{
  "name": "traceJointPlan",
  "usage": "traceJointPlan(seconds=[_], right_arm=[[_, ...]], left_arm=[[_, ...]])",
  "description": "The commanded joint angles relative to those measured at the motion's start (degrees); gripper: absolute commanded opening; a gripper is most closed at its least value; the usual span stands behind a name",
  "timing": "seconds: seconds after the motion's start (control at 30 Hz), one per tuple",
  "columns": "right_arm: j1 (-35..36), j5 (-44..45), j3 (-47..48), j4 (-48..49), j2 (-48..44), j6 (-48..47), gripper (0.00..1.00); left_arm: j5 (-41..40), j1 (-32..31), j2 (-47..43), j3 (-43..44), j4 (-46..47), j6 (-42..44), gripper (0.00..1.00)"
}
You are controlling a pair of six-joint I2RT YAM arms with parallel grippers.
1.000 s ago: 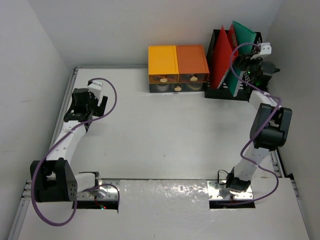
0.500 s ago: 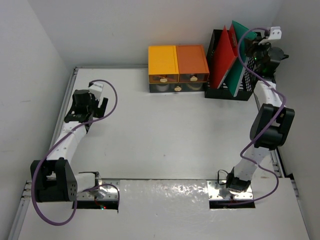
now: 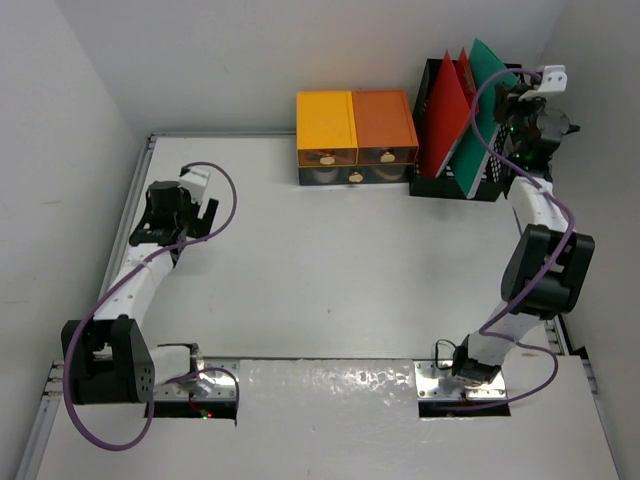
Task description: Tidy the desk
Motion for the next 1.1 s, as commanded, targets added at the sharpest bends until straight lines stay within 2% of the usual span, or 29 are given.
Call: traceJointPlan(seconds=[0.0, 0.47, 0.93, 1.07], right_arm=[[0.1, 4.7, -3.7, 15.3, -5.1, -0.4, 0.00], [1.3, 12.4, -2.9, 29.0, -0.8, 1.0, 0.00], [4.9, 14.8, -10.1, 40.8, 6.8, -4.4, 0.00], [5.0, 15.5, -12.8, 40.8, 7.4, -6.9, 0.00]], left_arm=[[1.5, 0.8, -0.9, 0.4, 0.6, 0.5, 1.00], [0.9, 0.9, -0.9, 4.1, -1.8, -0.5, 1.00], [-0.3, 1.0, -1.1, 3.3, -2.0, 0.5, 1.00], [-0.3, 1.0, -1.4, 3.0, -2.0, 0.8, 1.00]])
